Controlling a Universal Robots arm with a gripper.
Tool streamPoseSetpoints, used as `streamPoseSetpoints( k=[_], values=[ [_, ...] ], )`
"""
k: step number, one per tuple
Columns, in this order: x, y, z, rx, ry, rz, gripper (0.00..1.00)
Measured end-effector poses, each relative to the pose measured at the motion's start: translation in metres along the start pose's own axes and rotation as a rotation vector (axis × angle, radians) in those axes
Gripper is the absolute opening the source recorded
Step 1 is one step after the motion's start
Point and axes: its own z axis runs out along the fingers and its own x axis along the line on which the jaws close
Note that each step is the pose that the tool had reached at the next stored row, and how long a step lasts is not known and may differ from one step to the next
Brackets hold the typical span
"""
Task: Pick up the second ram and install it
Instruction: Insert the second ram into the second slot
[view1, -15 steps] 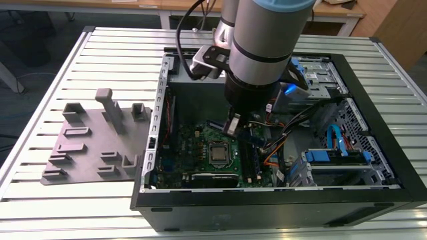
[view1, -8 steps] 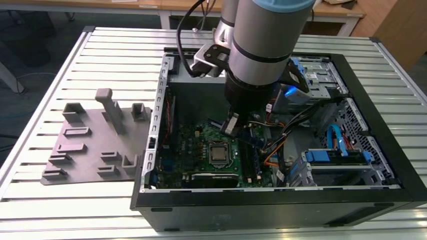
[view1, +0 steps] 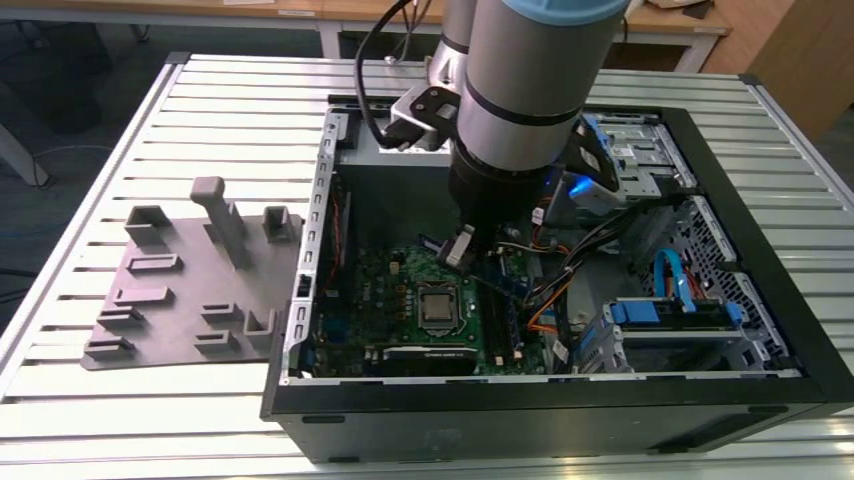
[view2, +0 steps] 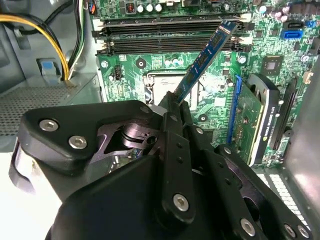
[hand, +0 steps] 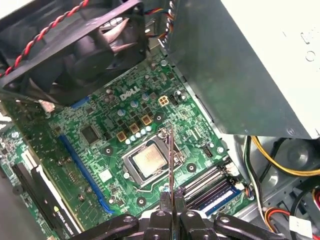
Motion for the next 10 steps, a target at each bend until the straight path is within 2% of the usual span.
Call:
streamPoseSetpoints(
  k=[10],
  values=[
    [0.0000, 0.0000, 0.0002, 0.0043, -0.0048, 0.091, 0.11]
  ],
)
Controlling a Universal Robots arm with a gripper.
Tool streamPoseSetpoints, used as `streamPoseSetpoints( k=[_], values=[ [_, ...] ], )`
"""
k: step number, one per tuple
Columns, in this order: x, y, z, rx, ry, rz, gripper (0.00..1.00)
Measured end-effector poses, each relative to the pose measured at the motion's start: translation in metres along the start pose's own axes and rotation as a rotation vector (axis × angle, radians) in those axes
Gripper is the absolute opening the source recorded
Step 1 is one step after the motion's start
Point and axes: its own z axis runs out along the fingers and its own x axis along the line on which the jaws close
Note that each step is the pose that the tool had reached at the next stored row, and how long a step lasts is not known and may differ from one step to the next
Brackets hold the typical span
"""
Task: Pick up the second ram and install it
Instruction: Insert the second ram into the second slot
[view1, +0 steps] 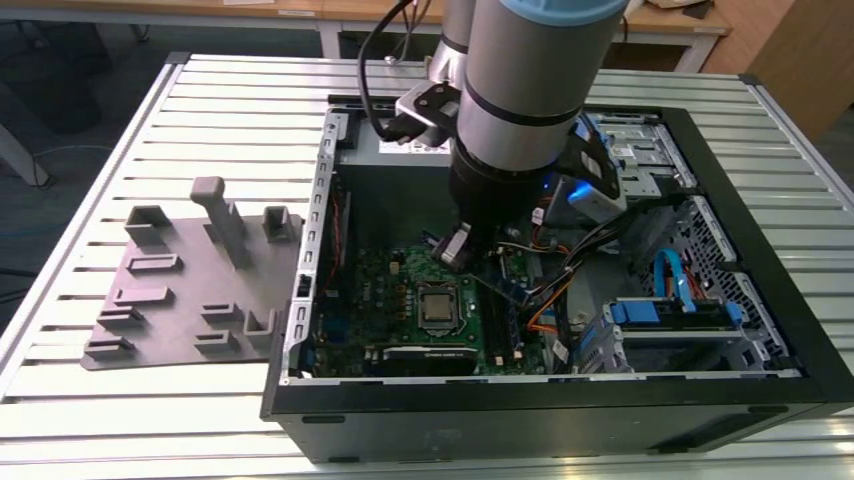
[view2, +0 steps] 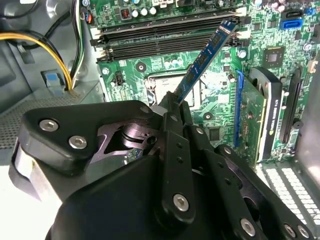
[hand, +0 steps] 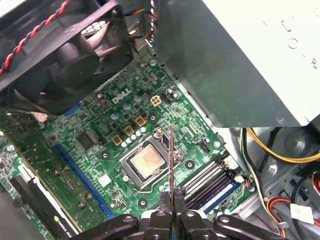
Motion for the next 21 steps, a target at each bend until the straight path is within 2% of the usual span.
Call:
streamPoseSetpoints(
  k=[21],
  values=[
    [0.0000, 0.0000, 0.0003, 0.0077, -0.0083, 0.160, 0.11]
  ],
)
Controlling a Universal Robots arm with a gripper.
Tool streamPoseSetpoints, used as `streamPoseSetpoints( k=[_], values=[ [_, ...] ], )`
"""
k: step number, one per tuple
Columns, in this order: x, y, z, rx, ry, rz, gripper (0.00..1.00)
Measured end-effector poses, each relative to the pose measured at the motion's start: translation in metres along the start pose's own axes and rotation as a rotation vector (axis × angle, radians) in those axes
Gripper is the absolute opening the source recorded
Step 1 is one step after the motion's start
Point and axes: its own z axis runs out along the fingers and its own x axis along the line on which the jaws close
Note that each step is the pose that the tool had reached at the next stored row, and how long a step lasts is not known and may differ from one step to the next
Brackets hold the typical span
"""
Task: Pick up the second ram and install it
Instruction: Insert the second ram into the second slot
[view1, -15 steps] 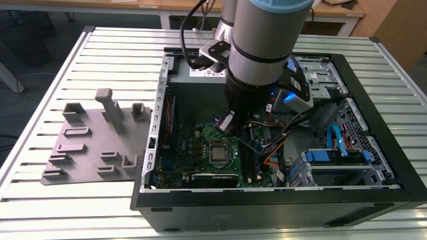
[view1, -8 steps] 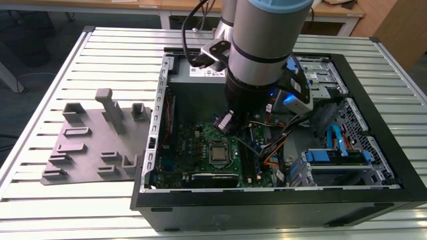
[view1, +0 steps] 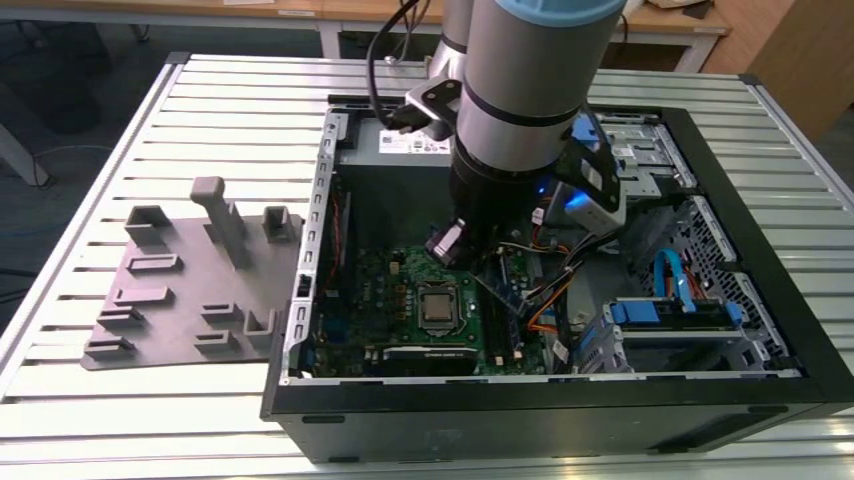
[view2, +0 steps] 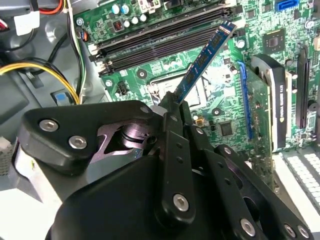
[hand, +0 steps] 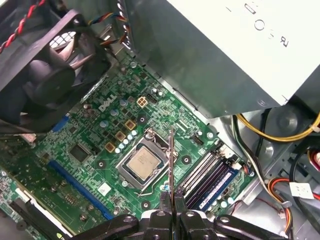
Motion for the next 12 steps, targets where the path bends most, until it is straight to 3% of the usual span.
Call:
streamPoseSetpoints(
  k=[12],
  values=[
    [0.0000, 0.0000, 0.0001, 0.0040, -0.0043, 0.083, 0.11]
  ],
)
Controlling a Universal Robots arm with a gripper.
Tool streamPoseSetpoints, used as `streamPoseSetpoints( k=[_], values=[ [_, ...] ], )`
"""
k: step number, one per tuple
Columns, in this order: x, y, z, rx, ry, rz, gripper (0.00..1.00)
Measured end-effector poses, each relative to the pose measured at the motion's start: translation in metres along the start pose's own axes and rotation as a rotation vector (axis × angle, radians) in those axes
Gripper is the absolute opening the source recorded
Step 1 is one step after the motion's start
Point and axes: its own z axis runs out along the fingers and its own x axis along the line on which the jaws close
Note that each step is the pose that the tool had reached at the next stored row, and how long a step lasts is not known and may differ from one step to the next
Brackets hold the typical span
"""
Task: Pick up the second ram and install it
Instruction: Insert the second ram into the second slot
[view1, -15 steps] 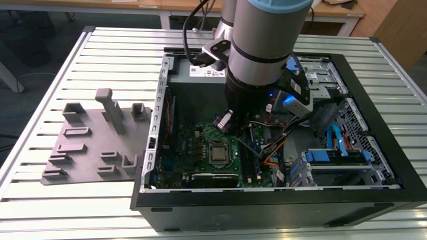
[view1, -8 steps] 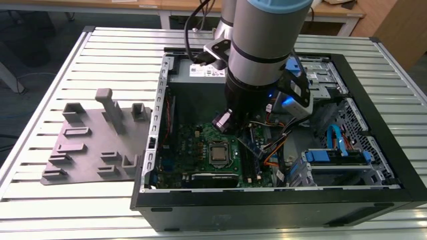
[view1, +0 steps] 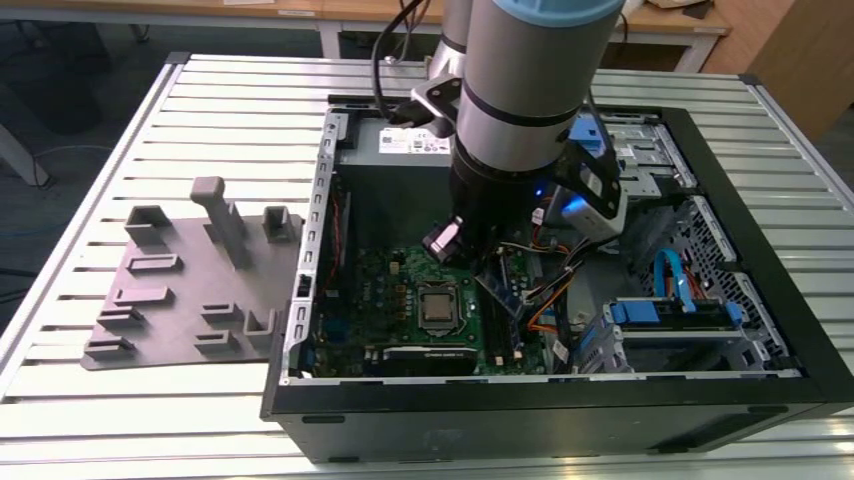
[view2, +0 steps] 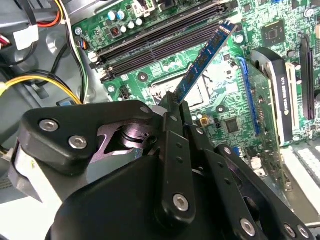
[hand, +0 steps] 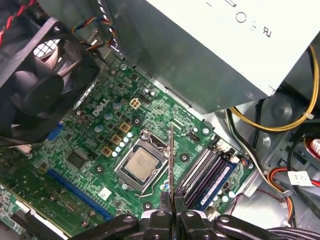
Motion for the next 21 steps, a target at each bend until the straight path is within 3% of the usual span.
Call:
streamPoseSetpoints(
  k=[21],
  values=[
    [0.0000, 0.0000, 0.0003, 0.0067, -0.0074, 0.141, 0.11]
  ],
)
